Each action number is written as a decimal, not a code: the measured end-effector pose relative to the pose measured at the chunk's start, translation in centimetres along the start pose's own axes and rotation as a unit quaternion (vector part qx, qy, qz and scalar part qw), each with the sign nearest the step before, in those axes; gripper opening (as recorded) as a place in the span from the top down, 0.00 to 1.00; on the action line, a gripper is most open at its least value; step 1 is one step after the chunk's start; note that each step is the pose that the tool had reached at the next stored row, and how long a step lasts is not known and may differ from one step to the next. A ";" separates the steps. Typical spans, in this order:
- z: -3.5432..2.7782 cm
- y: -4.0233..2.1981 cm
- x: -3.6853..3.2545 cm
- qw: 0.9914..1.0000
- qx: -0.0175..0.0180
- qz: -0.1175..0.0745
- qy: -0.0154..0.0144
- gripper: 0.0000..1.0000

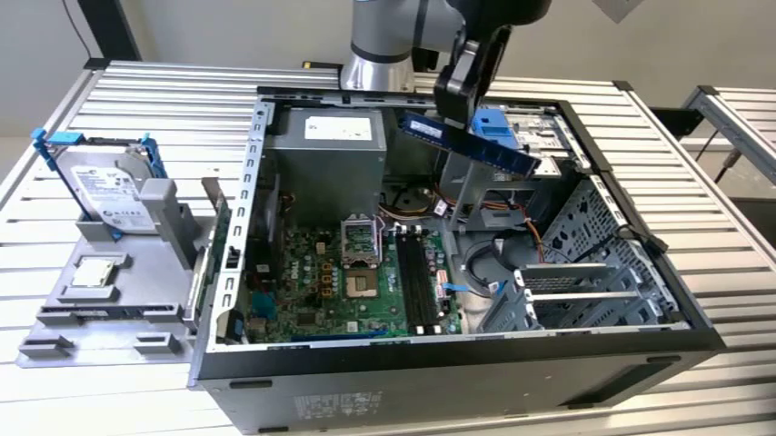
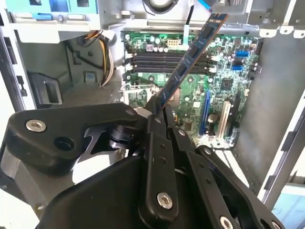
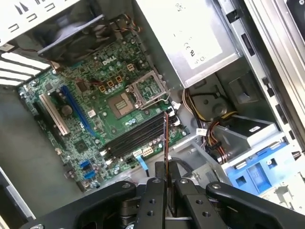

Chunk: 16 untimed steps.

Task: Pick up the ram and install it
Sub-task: 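Insert the ram into the slot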

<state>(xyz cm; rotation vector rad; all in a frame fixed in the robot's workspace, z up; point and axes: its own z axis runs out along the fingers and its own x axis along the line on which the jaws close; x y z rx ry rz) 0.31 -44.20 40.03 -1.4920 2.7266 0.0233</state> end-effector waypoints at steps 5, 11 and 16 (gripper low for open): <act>0.00 0.00 0.00 0.999 0.002 0.035 0.001 1.00; 0.00 0.00 0.00 0.997 0.004 0.077 0.002 1.00; 0.00 0.00 0.00 0.994 0.006 0.114 0.003 1.00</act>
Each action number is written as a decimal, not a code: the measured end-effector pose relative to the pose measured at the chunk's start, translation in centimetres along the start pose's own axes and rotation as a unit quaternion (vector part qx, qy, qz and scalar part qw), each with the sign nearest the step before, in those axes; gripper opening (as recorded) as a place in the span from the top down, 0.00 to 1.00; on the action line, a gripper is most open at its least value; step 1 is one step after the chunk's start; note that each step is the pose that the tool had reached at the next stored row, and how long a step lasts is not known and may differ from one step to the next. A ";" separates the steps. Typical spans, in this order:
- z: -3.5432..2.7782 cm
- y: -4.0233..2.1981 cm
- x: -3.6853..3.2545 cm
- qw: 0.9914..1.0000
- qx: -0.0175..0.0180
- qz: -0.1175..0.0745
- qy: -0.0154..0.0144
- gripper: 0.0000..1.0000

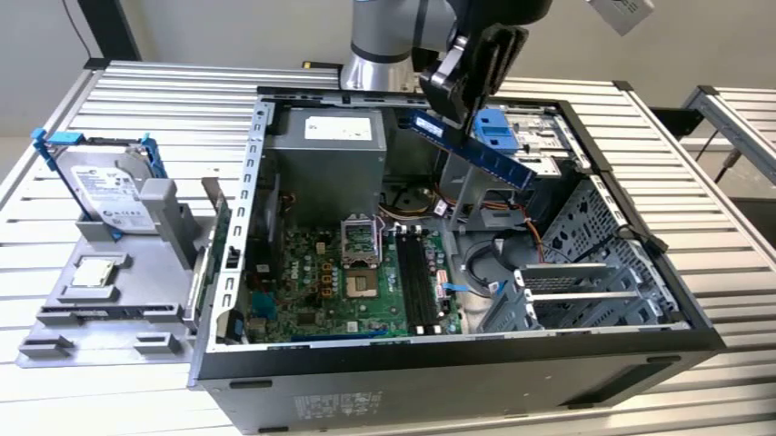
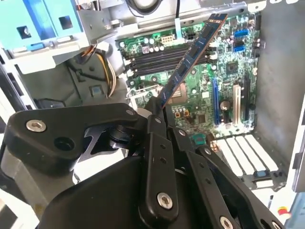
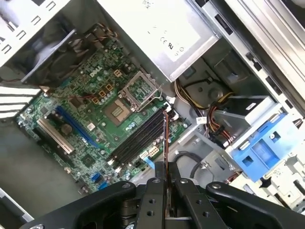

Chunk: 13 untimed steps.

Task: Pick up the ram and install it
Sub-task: 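Insert the ram into the slot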

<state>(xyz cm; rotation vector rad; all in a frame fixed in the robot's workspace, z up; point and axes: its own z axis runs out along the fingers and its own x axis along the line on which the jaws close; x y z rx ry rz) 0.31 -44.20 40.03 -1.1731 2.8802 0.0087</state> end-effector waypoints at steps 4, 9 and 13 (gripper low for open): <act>0.00 0.00 0.00 1.000 0.001 0.028 0.001 1.00; 0.00 0.00 0.00 0.998 0.003 0.061 0.001 1.00; 0.00 0.00 0.00 0.996 0.004 0.085 0.002 1.00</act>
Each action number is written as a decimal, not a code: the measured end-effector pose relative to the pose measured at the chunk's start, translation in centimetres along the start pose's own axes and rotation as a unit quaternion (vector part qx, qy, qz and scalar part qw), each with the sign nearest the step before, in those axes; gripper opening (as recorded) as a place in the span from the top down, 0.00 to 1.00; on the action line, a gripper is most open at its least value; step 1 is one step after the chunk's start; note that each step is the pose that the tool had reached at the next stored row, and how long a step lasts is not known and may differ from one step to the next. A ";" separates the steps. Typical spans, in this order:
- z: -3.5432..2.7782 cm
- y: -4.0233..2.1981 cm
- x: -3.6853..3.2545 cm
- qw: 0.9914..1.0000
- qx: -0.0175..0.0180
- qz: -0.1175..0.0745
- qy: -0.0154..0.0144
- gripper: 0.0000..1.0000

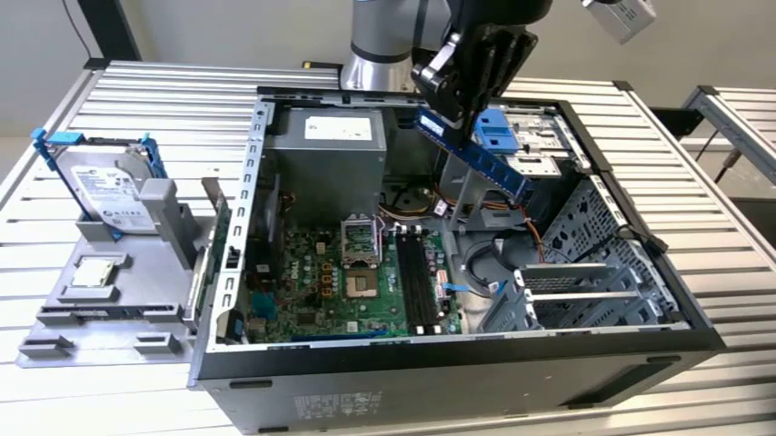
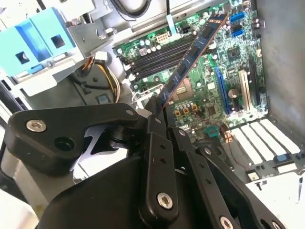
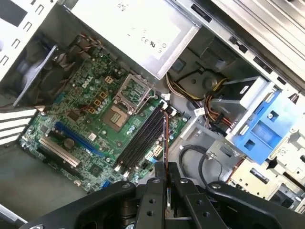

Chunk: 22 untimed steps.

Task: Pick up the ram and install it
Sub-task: 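Insert the ram into the slot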

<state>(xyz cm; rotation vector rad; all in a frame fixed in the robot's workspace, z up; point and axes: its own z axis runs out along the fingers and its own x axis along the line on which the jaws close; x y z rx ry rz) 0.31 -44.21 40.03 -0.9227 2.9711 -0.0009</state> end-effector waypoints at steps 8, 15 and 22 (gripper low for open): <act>0.00 -0.01 0.01 0.999 0.002 0.049 0.001 1.00; 0.00 -0.01 0.01 0.996 0.005 0.094 0.003 1.00; 0.00 -0.02 0.01 0.990 0.007 0.138 0.004 1.00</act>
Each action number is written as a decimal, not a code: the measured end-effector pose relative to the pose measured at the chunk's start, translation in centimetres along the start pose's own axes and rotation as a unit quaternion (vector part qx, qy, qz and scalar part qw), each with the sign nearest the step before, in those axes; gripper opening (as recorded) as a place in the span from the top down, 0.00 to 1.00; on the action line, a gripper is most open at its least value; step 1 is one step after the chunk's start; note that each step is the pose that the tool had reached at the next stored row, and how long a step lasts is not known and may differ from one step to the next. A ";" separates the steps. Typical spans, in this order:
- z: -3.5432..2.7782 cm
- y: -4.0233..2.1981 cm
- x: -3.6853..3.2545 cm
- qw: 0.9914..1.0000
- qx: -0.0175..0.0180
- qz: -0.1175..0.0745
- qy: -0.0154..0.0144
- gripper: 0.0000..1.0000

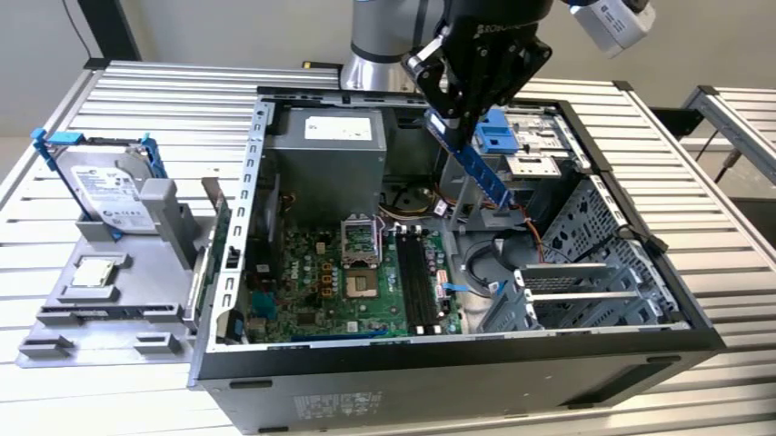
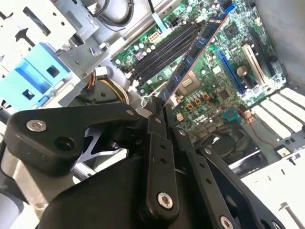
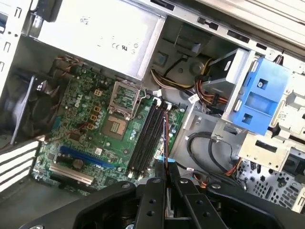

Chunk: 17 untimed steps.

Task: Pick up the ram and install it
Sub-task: 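Insert the ram into the slot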

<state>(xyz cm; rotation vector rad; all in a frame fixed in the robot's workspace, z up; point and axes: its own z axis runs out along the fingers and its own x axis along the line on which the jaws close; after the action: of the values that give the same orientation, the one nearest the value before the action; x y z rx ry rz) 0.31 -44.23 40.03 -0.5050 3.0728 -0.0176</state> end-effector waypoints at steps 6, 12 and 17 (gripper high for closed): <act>0.00 0.00 -0.01 1.000 0.001 0.015 0.000 1.00; 0.15 0.00 0.00 0.999 -0.003 0.049 0.013 1.00; 0.52 0.01 0.00 0.996 -0.002 0.093 0.013 1.00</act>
<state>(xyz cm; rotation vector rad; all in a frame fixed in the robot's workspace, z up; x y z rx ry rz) 0.32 -44.22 39.51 -0.2172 3.1322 -0.0143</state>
